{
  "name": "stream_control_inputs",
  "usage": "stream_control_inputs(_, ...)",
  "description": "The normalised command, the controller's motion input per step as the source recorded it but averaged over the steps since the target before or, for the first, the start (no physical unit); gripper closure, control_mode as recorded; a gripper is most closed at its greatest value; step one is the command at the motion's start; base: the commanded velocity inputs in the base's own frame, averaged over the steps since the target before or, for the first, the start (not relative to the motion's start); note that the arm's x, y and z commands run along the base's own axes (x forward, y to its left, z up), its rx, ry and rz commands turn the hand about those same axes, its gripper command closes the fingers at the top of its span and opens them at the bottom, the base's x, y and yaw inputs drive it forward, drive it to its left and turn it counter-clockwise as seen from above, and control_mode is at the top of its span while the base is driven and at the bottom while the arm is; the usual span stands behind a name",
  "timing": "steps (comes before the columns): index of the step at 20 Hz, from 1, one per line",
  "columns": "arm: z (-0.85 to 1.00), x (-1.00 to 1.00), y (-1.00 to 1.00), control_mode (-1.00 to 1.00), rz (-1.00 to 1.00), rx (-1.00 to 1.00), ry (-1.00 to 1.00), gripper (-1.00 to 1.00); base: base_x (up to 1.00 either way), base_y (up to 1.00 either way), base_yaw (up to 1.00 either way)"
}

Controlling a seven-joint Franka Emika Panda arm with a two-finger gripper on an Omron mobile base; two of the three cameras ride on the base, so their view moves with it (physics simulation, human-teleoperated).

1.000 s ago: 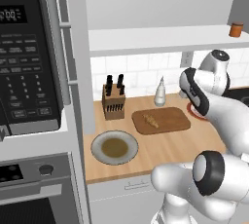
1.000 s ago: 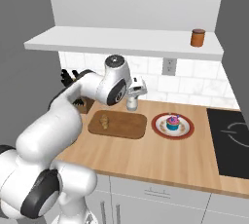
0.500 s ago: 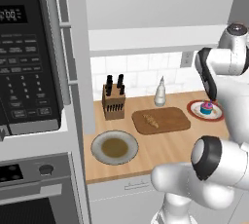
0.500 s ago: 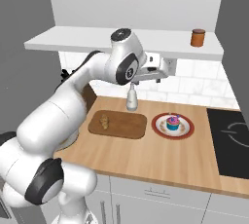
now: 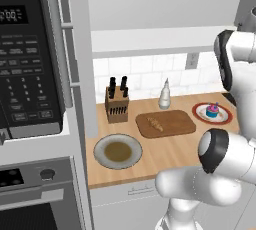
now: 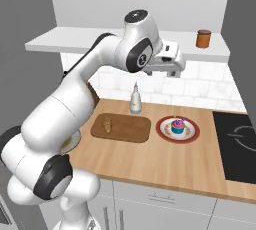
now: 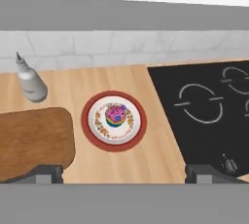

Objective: From the different types of pastries on the counter, select a croissant and place it on the cutting board. Then retrieve a jar of jam from the cabinet and place it alongside the croissant on the cutting board.

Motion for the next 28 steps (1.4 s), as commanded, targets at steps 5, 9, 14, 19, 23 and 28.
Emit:
stream_control_inputs(5,0.84,-0.01,-0.78,-1.0,-0.25,0.26,-0.4,-1.0,0.0,0.0,0.0)
stream_control_inputs(9,0.73,0.06,-0.41,-1.0,-0.29,0.07,-0.31,-1.0,0.0,0.0,0.0)
stream_control_inputs(14,0.05,0.41,-0.07,-1.0,-0.4,-0.21,-0.11,-1.0,0.0,0.0,0.0)
stream_control_inputs(19,0.03,0.03,0.01,-1.0,-0.08,0.0,-0.02,-1.0,0.0,0.0,0.0)
stream_control_inputs(23,0.0,0.27,0.0,-1.0,-0.09,0.07,0.0,-1.0,0.0,0.0,0.0)
stream_control_inputs(28,0.04,0.53,0.0,-1.0,0.0,0.1,0.0,-1.0,0.0,0.0,0.0)
